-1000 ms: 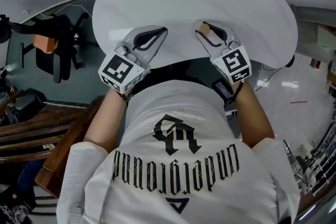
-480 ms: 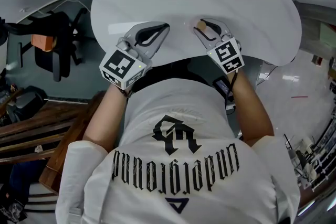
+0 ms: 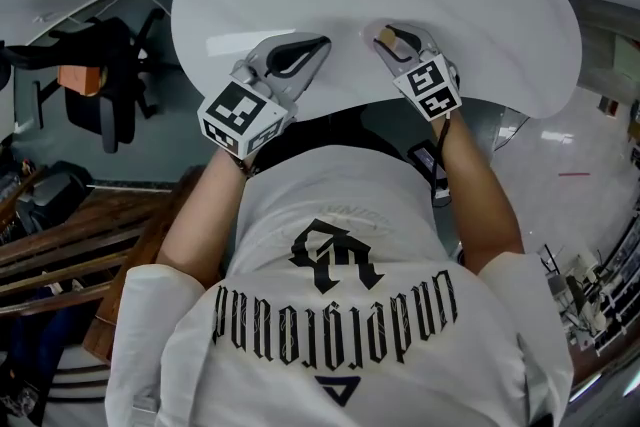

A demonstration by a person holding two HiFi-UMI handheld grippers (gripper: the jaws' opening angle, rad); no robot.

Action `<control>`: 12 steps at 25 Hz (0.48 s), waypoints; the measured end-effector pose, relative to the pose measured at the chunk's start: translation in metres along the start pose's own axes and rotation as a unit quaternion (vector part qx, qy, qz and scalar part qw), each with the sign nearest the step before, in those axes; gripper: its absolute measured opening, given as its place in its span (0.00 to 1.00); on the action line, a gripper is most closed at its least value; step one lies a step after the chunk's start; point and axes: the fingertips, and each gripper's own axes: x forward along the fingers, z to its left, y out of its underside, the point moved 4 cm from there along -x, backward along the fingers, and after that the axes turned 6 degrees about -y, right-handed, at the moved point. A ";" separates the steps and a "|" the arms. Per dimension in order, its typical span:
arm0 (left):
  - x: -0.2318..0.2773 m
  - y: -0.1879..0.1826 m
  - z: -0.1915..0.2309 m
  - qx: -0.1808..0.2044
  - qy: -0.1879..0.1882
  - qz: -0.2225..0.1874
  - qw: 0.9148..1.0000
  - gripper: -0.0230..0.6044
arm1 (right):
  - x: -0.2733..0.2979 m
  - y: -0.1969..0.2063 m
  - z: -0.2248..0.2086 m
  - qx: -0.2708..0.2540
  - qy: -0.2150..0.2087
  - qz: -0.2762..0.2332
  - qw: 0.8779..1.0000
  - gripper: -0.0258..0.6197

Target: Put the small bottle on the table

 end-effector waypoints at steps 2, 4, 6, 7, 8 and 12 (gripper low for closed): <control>0.001 0.002 0.001 -0.003 0.002 0.003 1.000 0.05 | 0.001 0.002 -0.003 0.003 0.006 0.003 1.000 0.26; 0.001 0.004 0.003 -0.006 0.004 0.006 1.000 0.05 | 0.002 0.004 -0.004 0.005 0.013 0.005 1.000 0.26; 0.001 0.005 0.005 -0.007 0.006 0.008 1.000 0.05 | 0.001 0.004 -0.005 0.006 0.018 0.005 1.000 0.26; 0.002 0.005 0.006 -0.008 0.006 0.009 1.000 0.05 | 0.001 0.005 -0.006 0.005 0.019 0.006 1.000 0.26; 0.003 0.006 0.007 -0.008 0.006 0.011 1.000 0.05 | 0.001 0.006 -0.007 0.003 0.021 0.008 1.000 0.26; 0.005 0.007 0.010 -0.010 0.007 0.014 1.000 0.05 | 0.001 0.007 -0.009 -0.003 0.025 0.009 1.000 0.26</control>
